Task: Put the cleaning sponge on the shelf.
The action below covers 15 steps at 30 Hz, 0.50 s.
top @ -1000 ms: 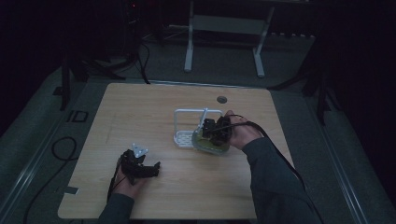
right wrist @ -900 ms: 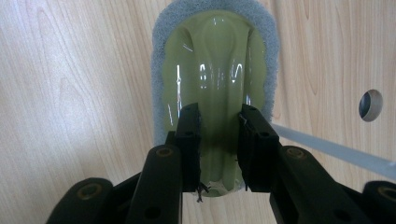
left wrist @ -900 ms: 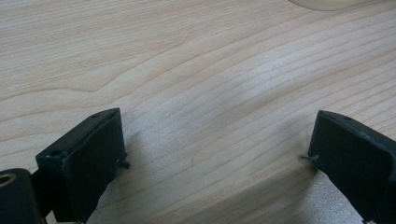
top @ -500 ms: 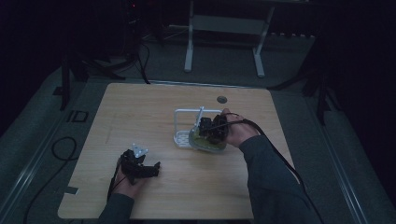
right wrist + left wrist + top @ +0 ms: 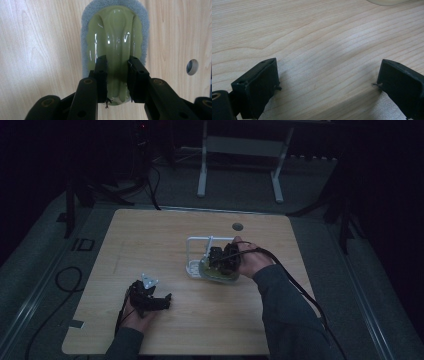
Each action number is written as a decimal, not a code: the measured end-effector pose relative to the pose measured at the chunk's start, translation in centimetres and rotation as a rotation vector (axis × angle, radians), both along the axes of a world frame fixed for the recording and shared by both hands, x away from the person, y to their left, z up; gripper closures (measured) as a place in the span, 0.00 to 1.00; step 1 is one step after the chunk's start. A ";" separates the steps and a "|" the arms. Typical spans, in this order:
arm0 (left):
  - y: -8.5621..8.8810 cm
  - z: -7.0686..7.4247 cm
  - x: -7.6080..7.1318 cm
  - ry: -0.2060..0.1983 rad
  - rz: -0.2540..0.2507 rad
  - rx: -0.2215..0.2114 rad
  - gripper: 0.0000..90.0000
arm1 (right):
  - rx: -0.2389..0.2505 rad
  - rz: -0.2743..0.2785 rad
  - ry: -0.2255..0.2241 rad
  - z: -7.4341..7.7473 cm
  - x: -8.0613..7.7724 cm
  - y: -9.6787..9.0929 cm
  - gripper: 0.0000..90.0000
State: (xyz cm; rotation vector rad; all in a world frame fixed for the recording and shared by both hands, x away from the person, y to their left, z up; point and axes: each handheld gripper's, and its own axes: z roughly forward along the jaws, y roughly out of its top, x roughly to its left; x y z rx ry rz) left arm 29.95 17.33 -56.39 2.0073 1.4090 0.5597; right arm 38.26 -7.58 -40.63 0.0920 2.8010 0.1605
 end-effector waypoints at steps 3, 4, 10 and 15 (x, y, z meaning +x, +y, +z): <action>0.0 0.0 0.0 0.000 0.000 0.000 0.04 | 0.003 0.006 0.000 0.0 0.0 0.3 0.80; 0.0 0.0 0.0 0.000 0.000 0.000 0.04 | 0.003 0.008 -0.001 0.0 0.0 0.3 0.80; 0.0 0.0 0.0 0.000 0.000 0.000 0.04 | 0.000 0.020 0.003 -0.2 0.1 0.5 0.80; 0.0 0.0 0.0 0.000 0.000 0.000 0.04 | 0.000 0.020 0.001 -0.3 0.2 0.7 0.80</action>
